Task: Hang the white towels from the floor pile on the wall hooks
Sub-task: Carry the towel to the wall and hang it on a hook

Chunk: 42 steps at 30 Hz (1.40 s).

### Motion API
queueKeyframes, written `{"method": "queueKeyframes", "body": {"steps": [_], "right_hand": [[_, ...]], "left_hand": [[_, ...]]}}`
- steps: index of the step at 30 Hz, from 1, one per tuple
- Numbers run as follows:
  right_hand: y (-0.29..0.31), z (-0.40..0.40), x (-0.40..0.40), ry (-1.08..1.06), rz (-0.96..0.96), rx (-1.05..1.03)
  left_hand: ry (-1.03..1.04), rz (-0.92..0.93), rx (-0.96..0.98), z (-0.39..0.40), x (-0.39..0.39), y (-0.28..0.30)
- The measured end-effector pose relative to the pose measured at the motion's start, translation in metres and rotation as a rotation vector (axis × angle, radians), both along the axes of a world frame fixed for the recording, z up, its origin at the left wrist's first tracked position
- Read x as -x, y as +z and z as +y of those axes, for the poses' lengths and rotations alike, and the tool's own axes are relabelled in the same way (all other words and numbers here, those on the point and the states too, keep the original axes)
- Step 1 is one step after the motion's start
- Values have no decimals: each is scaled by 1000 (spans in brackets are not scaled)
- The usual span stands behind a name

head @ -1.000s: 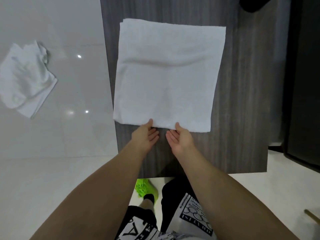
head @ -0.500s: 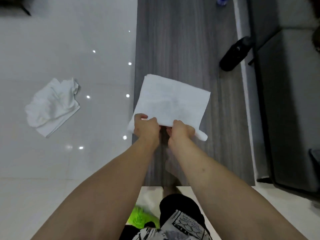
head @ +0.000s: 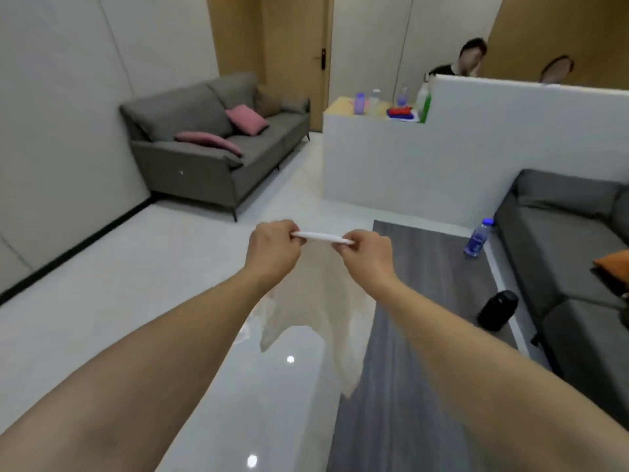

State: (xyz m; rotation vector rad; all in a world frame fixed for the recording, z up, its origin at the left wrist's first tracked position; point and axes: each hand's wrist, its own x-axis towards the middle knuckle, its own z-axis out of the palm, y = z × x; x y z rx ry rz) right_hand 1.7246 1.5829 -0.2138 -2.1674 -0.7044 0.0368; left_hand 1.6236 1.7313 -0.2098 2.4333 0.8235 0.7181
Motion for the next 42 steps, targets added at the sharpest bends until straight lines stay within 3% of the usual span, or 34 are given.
{"method": "queueKeyframes", "body": {"steps": [6,9,11,16,28,34,42], "right_hand": [[90,122,110,262,-447,50],[122,182,174,418,-699,-69],[137,222,222,581,-765,-136],[154,303,361,998,-408,-269],[172,434,713,1734,-16,-427],[172,436,882,2085,97,-412],[149,372,1087,2372,76,-359]], "left_hand": [[257,-26,-269,88,152,94],[430,3,-332,125,238,123],[529,-15,-333,146,299,136],[768,-109,-198,178,451,159],[1320,-347,-111,190,777,181],[1626,-362,-107,141,908,176],[1944,-371,-102,40,1059,145]]}}
